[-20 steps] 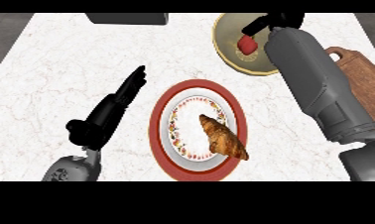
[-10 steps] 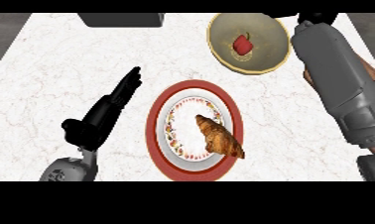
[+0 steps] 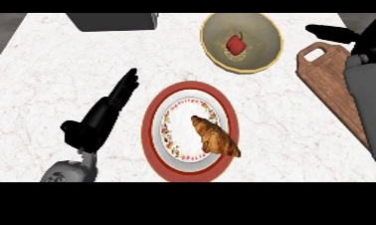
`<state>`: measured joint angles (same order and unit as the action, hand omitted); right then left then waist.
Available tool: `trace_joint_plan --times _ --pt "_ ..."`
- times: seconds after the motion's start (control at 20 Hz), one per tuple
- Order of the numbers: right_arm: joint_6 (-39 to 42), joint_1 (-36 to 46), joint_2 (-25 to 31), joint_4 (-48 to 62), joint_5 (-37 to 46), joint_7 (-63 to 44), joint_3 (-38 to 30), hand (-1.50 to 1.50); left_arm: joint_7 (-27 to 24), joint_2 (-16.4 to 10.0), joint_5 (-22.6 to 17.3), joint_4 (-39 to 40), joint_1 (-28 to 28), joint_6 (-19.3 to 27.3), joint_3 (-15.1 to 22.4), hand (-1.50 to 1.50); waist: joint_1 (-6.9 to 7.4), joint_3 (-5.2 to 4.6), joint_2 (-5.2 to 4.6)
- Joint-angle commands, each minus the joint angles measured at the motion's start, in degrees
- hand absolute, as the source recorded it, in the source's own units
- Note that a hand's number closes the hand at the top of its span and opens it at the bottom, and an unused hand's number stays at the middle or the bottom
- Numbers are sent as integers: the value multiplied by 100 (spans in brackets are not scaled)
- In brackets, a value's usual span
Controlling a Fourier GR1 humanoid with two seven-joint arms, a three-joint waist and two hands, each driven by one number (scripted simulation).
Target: Pick the bell pepper from the plate and place it in the bowl
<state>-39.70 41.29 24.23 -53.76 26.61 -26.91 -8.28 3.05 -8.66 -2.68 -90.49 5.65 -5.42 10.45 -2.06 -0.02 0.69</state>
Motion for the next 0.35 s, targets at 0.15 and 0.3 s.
trace_joint_plan --times 0.15,0.3 --pt "623 -2315 440 -2321 -961 372 -470 -150 23 -20 -4 -172 -231 -61 -15 0 7 3 -8" --pt "1079 -3025 606 -2676 -1641 995 -950 -150 68 77 123 -31 106 -7 -1 0 65 6 -44"
